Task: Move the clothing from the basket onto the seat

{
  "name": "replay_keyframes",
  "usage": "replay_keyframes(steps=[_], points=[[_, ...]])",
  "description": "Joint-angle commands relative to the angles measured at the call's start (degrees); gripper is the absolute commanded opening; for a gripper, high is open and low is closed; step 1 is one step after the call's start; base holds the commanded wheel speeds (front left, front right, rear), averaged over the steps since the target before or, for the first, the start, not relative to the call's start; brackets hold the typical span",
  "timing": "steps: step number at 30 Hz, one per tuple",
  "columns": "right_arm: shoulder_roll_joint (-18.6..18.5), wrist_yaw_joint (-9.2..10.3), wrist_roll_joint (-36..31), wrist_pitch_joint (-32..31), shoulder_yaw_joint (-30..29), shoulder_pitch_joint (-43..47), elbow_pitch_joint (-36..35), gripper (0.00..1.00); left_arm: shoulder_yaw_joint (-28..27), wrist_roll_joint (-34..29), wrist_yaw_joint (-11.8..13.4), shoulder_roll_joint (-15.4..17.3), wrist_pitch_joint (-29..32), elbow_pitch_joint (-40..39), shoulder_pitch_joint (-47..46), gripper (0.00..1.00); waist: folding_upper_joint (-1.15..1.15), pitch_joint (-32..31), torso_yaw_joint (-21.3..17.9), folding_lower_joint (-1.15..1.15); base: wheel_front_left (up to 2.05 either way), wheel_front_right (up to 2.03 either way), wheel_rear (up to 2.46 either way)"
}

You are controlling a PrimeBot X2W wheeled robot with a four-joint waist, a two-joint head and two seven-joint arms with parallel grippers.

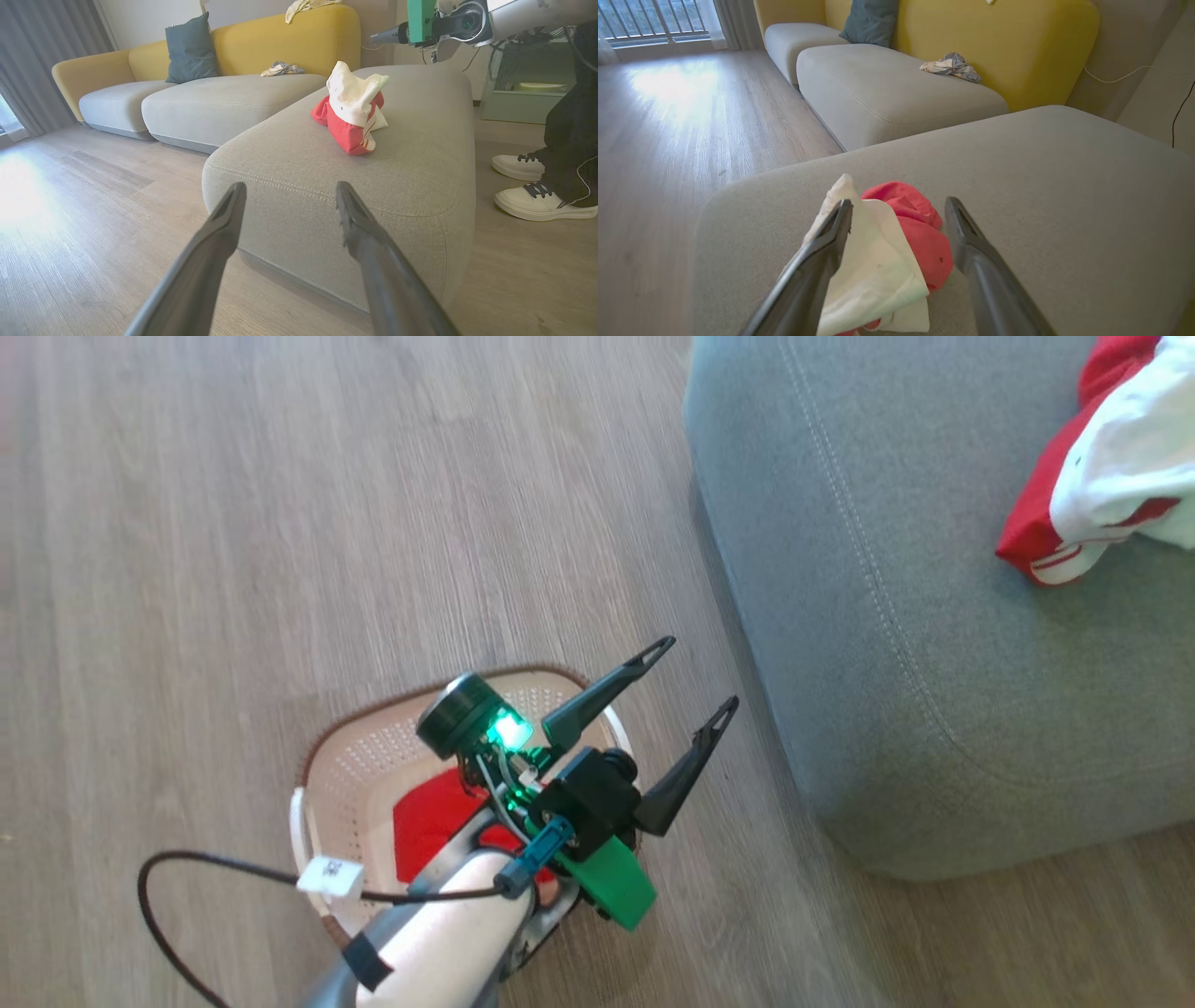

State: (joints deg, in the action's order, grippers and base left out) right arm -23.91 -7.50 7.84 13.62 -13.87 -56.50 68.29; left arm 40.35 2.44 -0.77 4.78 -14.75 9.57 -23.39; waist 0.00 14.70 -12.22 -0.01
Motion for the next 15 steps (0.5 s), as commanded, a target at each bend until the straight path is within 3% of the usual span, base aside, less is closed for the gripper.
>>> replay_keyframes(steps=[1, 6, 15], points=[[-0.72, 0.01, 1.13, 0.35, 1.88, 1.24, -4.05, 1.00, -2.49, 0.30, 0.40, -0.71, -0.25, -2.37, 0.02, 1.00, 0.00, -2.07, 0.88, 0.01, 0.00, 0.00, 0.00], [0.07, 0.01, 5.30, 1.02, 4.84, 3.96, -12.93, 1.00, -3.61, 0.44, 0.56, -1.03, -0.25, -2.77, 1.66, 1.00, 0.00, -4.30, 2.38, 0.01, 0.00, 0.00, 0.00], [-0.93, 0.01, 16.26, 1.36, 10.92, 19.68, -40.55, 1.00, -7.88, 0.84, 1.61, -1.46, -0.25, -4.06, 4.84, 1.00, 0.00, -7.01, 7.10, 0.01, 0.00, 0.00, 0.00]])
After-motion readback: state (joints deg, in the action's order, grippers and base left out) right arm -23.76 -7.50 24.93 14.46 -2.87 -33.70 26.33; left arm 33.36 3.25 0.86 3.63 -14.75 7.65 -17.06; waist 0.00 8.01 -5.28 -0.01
